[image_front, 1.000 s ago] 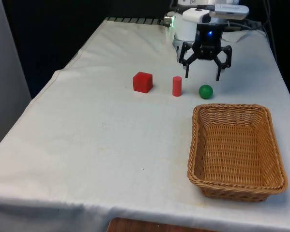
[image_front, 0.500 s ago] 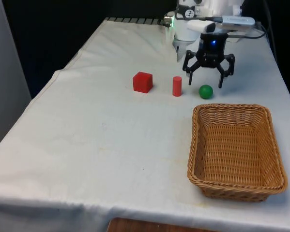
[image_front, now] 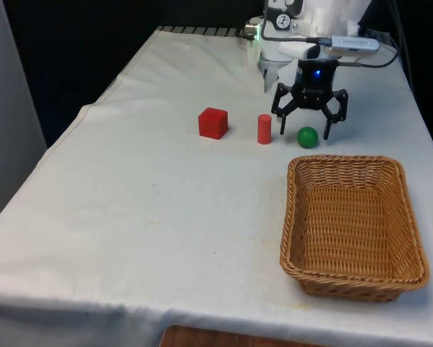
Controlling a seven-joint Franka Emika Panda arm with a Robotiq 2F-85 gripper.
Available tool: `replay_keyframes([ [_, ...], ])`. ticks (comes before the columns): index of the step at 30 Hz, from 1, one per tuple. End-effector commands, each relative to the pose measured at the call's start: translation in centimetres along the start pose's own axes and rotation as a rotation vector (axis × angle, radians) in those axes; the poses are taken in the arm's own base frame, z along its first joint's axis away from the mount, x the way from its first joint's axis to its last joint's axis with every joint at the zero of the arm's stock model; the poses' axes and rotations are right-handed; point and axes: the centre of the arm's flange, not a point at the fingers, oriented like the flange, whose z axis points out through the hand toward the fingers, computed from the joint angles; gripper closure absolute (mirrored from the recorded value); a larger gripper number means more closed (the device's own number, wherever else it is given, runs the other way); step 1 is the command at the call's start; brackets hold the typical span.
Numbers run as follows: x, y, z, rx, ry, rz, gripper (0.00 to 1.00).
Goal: Pick up the object to the left of the cylinder and place it into the basket.
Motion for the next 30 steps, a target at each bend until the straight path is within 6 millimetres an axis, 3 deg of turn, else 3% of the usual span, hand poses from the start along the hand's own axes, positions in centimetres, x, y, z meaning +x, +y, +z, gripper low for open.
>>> replay_keyframes([
  [1,-0.1,-0.2,0.0,0.009,0.003,0.003,0.12],
  [8,0.0,0.0,0.0,0.000,-0.001,0.000,0.87],
  [9,-0.1,-0.2,0.0,0.007,0.002,0.001,0.87],
  [10,-0.1,-0.2,0.0,0.007,0.002,0.002,1.00],
  [24,-0.1,-0.1,0.1,0.002,0.000,0.001,1.00],
  [30,1.2,0.3,-0.8,-0.005,0.007,0.002,1.00],
])
